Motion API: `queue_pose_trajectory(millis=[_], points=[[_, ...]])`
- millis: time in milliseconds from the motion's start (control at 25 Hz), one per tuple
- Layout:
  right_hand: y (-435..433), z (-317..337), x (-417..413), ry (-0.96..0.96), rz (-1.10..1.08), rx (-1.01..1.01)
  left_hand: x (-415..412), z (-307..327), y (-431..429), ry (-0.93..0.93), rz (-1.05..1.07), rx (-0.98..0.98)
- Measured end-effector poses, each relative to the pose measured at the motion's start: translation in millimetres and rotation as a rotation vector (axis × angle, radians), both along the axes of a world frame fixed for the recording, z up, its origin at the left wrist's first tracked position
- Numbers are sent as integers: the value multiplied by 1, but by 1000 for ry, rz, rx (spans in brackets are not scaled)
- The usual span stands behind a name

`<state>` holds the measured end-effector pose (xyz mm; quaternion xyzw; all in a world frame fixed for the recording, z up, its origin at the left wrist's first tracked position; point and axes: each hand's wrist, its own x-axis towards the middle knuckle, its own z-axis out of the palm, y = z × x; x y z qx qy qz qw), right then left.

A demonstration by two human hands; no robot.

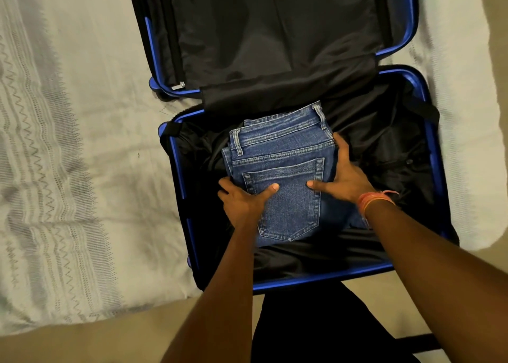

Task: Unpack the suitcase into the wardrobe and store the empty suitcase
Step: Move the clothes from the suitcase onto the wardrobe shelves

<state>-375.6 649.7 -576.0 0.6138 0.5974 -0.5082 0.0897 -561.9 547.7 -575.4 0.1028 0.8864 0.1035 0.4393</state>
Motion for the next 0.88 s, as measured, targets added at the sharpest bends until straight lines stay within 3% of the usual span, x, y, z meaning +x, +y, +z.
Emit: queue_pose_trajectory(millis=[120,280,400,600,720,880], points=[[-5,2,5,67,9,22,-2,0,-5,-32,45,124],[-13,11,12,151,-148,108,-10,8,-18,-172,69,343],[-22,13,16,88,-158,199,0,14,-20,-157,-91,397],[-15,24,23,278,8,118,-1,14,-20,-134,-170,391],[-13,31,18,199,61,222,-5,20,-14,-151,-113,431],[-22,76,-1,-35,299,425,13,30,-16,-145,-14,436]])
